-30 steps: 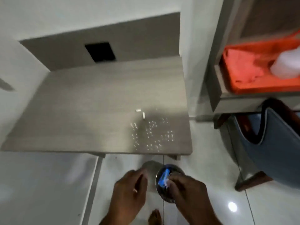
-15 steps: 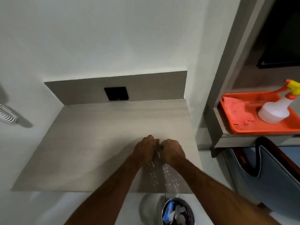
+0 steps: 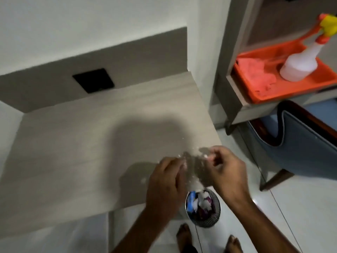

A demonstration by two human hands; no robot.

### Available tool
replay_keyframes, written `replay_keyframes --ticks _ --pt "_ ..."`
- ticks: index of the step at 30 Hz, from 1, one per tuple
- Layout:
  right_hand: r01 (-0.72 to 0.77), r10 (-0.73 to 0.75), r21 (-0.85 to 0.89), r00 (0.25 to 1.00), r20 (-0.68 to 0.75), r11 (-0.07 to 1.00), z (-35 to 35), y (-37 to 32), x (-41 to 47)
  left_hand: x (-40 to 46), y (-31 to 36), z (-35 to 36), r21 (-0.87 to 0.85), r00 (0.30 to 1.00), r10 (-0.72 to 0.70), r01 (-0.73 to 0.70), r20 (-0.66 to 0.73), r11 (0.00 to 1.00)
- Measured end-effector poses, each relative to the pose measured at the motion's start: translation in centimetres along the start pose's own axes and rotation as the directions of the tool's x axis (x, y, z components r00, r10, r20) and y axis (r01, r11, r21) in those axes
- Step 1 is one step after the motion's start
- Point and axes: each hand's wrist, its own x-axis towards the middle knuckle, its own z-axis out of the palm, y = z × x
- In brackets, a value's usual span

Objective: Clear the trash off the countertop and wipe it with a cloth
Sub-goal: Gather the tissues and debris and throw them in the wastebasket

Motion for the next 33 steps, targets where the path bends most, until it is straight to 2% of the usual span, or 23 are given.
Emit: replay_keyframes --ticks 3,4,6,9,11,14,16,19,23,25,28,31,33 --pt "-0.053 0.098 0.188 0.965 -0.242 0.981 -1.8 6.3 -4.2 -6.9 3.3 3.4 -0.169 0.992 0.116 -0.105 0.056 0.980" --pt "-0.090 0.149 0.211 0.947 -0.286 0.973 -1.7 9.2 -5.4 -9.1 3.5 5.3 -0.202 0.985 0.142 -0.121 0.097 0.972" --pt "-0.203 0.258 0.200 0.918 -0.300 0.958 0.0 15.4 -7.3 -12.5 2.7 9.7 -0.207 0.965 0.115 -0.065 0.236 0.976" --pt "-0.421 0.443 0.149 0.877 -0.186 0.895 4.5 24.1 -9.3 -16.2 -1.3 17.0 -0.069 0.888 -0.114 0.161 0.445 0.984" --pt "-0.545 0.551 0.088 0.831 -0.074 0.834 8.0 29.3 -10.0 -18.2 -4.7 22.4 0.075 0.817 -0.294 0.297 0.496 0.952" --pt "-0.578 0.578 -0.016 0.815 0.028 0.816 12.8 35.0 -9.5 -20.1 -9.4 29.1 0.235 0.689 -0.493 0.439 0.531 0.867" --pt "-0.584 0.585 -0.032 0.808 0.068 0.811 15.7 37.9 -8.7 -21.4 -11.6 32.8 0.296 0.641 -0.555 0.474 0.530 0.829" --pt "-0.646 0.645 -0.046 0.752 0.132 0.762 18.7 41.0 -7.8 -22.8 -13.9 36.2 0.286 0.621 -0.580 0.513 0.527 0.809" --pt "-0.747 0.734 0.068 0.663 0.145 0.661 19.7 42.6 -7.2 -23.0 -14.7 37.4 0.342 0.583 -0.601 0.499 0.547 0.796" --pt "-0.753 0.738 0.085 0.657 0.155 0.653 18.6 41.4 -7.2 -21.8 -13.7 35.9 0.365 0.604 -0.603 0.481 0.521 0.797" --pt "-0.707 0.686 0.109 0.705 0.180 0.698 15.0 37.3 -7.5 -19.5 -9.9 30.9 0.300 0.688 -0.505 0.407 0.521 0.863" --pt "-0.615 0.606 0.120 0.788 0.109 0.779 9.5 30.5 -8.1 -16.9 -4.4 23.3 0.167 0.806 -0.344 0.301 0.481 0.939" --pt "-0.549 0.549 0.135 0.835 0.038 0.825 5.6 25.4 -8.3 -15.1 -0.2 18.4 0.043 0.893 -0.178 0.176 0.412 0.983"
